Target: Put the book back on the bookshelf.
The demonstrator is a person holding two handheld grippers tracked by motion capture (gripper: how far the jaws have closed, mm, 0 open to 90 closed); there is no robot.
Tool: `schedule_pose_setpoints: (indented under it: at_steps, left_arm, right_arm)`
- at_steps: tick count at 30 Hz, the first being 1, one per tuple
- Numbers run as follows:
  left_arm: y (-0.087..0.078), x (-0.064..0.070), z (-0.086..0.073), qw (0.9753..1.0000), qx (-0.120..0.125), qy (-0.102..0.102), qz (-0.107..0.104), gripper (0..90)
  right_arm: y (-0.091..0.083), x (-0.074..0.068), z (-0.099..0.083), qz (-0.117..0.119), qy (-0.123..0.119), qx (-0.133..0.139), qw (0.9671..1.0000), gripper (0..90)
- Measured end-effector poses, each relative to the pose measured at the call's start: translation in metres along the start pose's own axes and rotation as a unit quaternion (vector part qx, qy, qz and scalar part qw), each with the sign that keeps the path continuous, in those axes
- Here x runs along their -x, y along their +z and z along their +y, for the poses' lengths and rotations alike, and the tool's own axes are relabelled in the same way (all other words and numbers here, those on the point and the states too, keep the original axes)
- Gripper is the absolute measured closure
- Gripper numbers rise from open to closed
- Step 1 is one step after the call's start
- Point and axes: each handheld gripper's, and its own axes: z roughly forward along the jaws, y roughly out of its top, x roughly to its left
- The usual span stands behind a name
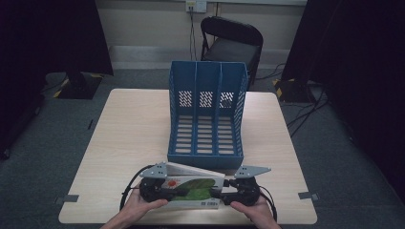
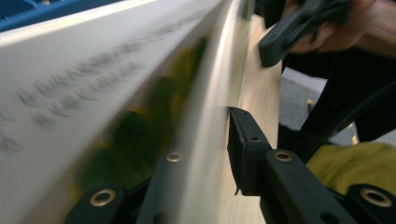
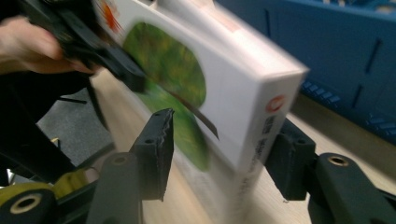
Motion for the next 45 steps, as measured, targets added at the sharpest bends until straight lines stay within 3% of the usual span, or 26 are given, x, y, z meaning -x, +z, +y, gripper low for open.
schedule_pose_setpoints:
  at_steps: [1,2,4,7,13,14,15,17,22,27,28,31,33,34,38,43,45]
  left_arm:
    - [0.000,0.000,0.000,1.0000,0.000,0.000,0.000,74.9]
    - [0.000,0.000,-0.001,1.0000,0.001,0.007,0.006,73.8]
    - [-0.001,-0.002,0.000,0.9999,-0.002,0.008,0.008,66.7]
    - [-0.001,-0.003,0.000,0.9999,-0.002,0.009,0.006,65.3]
    - [-0.001,-0.003,0.000,1.0000,0.004,0.002,0.006,62.2]
    - [-0.002,-0.004,0.000,0.9999,0.006,0.001,0.009,60.1]
    - [-0.002,-0.004,0.000,0.9999,0.006,0.001,0.009,58.4]
    - [-0.003,-0.004,0.000,0.9998,0.009,-0.002,0.015,54.6]
    - [-0.014,-0.009,-0.001,0.9982,0.029,-0.010,0.051,50.6]
    - [-0.023,-0.014,-0.003,0.9965,0.039,-0.027,0.068,45.8]
    - [-0.025,-0.017,-0.004,0.9953,0.035,-0.040,0.081,41.9]
    - [-0.029,-0.019,-0.006,0.9944,0.032,-0.047,0.089,40.8]
    - [-0.032,-0.022,-0.007,0.9926,0.025,-0.053,0.106,38.1]
    - [-0.033,-0.026,-0.009,0.9918,0.026,-0.067,0.106,35.4]
    - [-0.029,-0.032,-0.011,0.9914,0.013,-0.078,0.104,31.9]
    - [-0.019,-0.032,-0.011,0.9934,-0.006,-0.072,0.089,31.4]
    - [-0.015,-0.031,-0.010,0.9937,-0.008,-0.069,0.088,31.7]
  right_arm:
    - [0.000,0.000,0.000,0.000,0.000,0.000,1.0000,46.7]
    - [-0.002,-0.006,0.000,-0.014,-0.025,-0.006,0.9996,48.9]
    - [-0.005,-0.006,-0.002,-0.007,-0.026,-0.005,0.9996,53.2]
    - [-0.005,-0.006,-0.004,-0.001,-0.026,-0.003,0.9997,53.7]
    - [0.015,-0.004,-0.007,-0.002,-0.026,-0.029,0.9992,54.0]
    - [0.020,-0.009,-0.008,-0.007,-0.052,-0.042,0.9977,56.6]
    - [0.020,-0.009,-0.008,-0.007,-0.052,-0.042,0.9977,56.6]
    - [0.019,-0.013,-0.009,-0.014,-0.070,-0.044,0.9964,59.8]
    - [0.014,-0.017,-0.011,-0.028,-0.083,-0.048,0.9950,64.3]
    - [0.006,-0.018,-0.011,-0.031,-0.081,-0.031,0.9958,67.5]
    - [0.004,-0.017,-0.011,-0.032,-0.078,-0.028,0.9960,68.8]
    - [0.000,-0.016,-0.011,-0.028,-0.066,-0.022,0.9972,70.1]
    - [-0.003,-0.018,-0.013,-0.025,-0.066,-0.019,0.9973,71.8]
    - [-0.003,-0.019,-0.014,-0.017,-0.065,-0.020,0.9975,71.4]
    - [0.003,-0.025,-0.015,-0.004,-0.069,-0.030,0.9972,66.7]
    - [0.010,-0.028,-0.016,-0.003,-0.073,-0.033,0.9968,64.1]
    - [0.014,-0.029,-0.017,-0.002,-0.067,-0.029,0.9974,58.1]
